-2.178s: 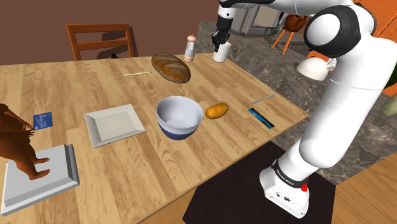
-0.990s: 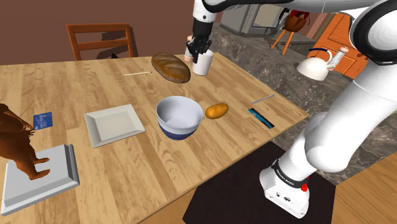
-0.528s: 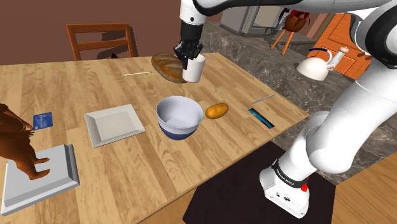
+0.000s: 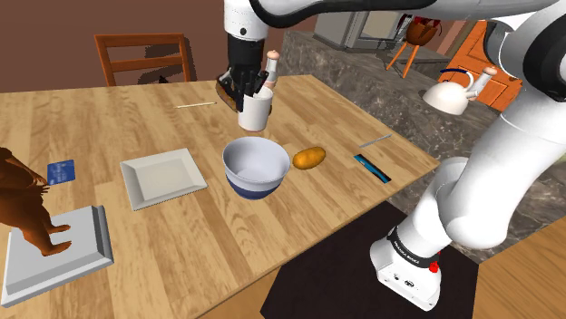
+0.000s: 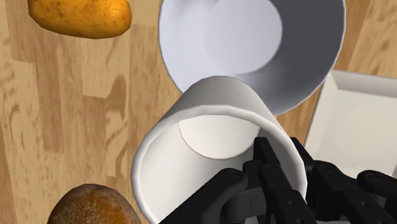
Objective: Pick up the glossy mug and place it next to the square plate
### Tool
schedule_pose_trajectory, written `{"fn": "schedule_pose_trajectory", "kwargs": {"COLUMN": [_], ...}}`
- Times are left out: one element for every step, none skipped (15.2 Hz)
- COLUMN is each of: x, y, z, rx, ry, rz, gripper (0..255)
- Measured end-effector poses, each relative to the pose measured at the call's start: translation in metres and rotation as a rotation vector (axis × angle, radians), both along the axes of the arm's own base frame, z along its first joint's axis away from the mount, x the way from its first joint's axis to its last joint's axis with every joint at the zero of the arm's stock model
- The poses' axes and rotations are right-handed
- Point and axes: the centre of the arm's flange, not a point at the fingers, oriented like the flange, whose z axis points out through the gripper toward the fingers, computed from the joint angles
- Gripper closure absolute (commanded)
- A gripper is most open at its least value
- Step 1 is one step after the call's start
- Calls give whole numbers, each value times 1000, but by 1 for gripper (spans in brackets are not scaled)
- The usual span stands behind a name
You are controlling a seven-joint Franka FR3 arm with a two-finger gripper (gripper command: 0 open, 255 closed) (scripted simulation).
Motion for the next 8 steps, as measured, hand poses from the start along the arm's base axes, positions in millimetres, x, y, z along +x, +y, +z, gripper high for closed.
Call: {"fn": "schedule_pose_trajectory", "kwargs": {"x": [-3,-5,-8,-12,-17,-18,-21,-24], "y": [12,26,39,50,63,77,90,105], "z": [3,1,1,1,1,0,-1,0], "rx": [-1,0,0,0,0,0,0,0], "ry": [0,0,0,0,0,-1,0,0], "rz": [0,0,0,0,1,1,0,1], "gripper": [255,255,255,255,255,255,255,255]}}
